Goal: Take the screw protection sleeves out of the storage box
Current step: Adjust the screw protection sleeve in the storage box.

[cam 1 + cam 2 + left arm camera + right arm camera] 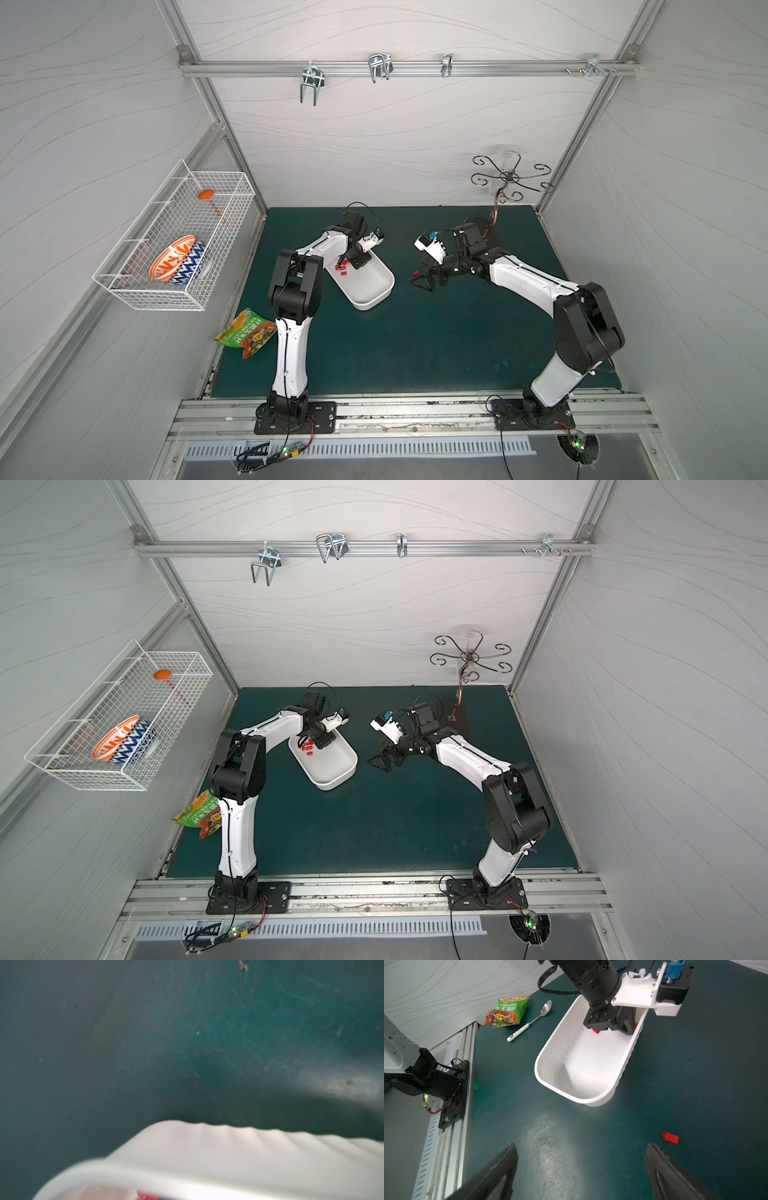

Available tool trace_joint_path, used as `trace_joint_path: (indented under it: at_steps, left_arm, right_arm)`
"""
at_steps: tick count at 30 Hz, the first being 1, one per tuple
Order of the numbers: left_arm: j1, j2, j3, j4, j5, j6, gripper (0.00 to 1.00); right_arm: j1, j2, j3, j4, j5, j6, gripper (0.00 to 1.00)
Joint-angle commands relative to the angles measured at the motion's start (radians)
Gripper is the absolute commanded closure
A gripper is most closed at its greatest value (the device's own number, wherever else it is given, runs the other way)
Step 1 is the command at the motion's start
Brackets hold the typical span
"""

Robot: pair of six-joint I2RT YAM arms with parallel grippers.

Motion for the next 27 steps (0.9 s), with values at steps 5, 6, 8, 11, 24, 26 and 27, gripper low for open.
trace_joint_path:
  at_steps: [5, 6, 8, 11, 24, 26, 27]
  left_arm:
    - [0.014, -0.122, -0.060, -0.014, 0.073, -0.058, 1.00]
    - [0.015, -0.133, -0.068, -0.019, 0.082, -0.065, 1.00]
    - [0.019, -0.147, -0.080, -0.027, 0.108, -0.080, 1.00]
    - [0.020, -0.126, -0.055, -0.094, 0.133, -0.088, 1.00]
    - [0.009, -0.022, -0.027, -0.143, -0.030, -0.057, 0.87]
    - [0.010, -0.019, -0.026, -0.144, -0.032, -0.056, 0.80]
    - [0.010, -0.020, -0.023, -0.152, -0.028, -0.056, 0.77]
  right_arm:
    - [-0.013, -0.025, 0.009, -0.025, -0.014, -0.020, 0.01]
    - [-0.013, -0.025, 0.011, -0.025, -0.016, -0.020, 0.01]
    - [-0.013, -0.023, 0.011, -0.027, -0.019, -0.020, 0.01]
    - [-0.013, -0.020, 0.011, -0.027, -0.025, -0.019, 0.01]
    - [-0.013, -0.012, 0.012, -0.031, -0.021, -0.023, 0.01]
    - [-0.013, -0.009, 0.014, -0.032, -0.021, -0.023, 0.01]
    - [-0.013, -0.007, 0.013, -0.032, -0.021, -0.022, 0.01]
